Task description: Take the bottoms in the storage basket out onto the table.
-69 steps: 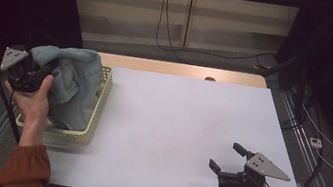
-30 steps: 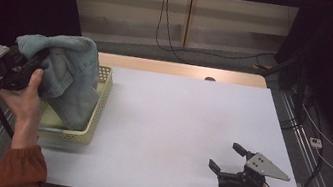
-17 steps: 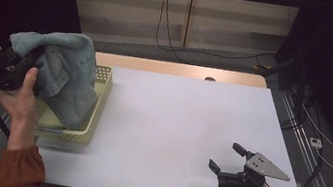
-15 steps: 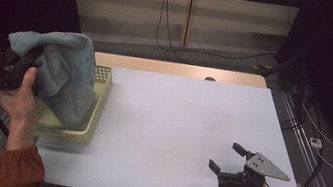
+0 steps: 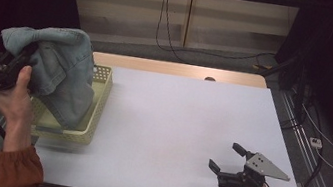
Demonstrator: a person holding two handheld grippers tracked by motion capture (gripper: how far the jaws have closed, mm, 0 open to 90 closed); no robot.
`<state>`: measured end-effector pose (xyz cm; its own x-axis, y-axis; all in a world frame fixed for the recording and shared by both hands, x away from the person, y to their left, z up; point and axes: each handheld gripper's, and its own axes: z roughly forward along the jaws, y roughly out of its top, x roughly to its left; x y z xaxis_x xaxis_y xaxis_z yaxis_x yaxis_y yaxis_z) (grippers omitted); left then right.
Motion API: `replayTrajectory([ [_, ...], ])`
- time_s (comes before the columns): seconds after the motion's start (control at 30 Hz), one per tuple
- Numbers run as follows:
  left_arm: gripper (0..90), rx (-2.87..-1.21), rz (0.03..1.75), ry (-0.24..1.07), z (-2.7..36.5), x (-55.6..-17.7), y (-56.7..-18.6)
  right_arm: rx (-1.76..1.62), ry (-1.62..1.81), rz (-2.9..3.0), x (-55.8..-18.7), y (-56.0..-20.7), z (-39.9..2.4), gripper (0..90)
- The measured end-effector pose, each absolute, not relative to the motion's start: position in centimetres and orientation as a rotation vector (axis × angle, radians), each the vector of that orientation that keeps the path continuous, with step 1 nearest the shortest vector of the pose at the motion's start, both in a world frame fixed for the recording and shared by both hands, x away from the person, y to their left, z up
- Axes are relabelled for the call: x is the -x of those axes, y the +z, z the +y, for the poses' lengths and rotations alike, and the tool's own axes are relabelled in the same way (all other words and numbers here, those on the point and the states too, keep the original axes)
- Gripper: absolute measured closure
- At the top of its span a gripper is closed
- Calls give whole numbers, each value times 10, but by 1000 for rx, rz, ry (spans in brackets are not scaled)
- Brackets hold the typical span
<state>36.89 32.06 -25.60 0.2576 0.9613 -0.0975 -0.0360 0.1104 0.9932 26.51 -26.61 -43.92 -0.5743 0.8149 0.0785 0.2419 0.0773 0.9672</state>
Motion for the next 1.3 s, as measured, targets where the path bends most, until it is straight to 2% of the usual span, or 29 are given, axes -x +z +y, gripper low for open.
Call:
replayTrajectory([
  [1.3,806,-1170,940,953,303,-361,-233,-1043,1526,1876,-267,-440,-265,0],
])
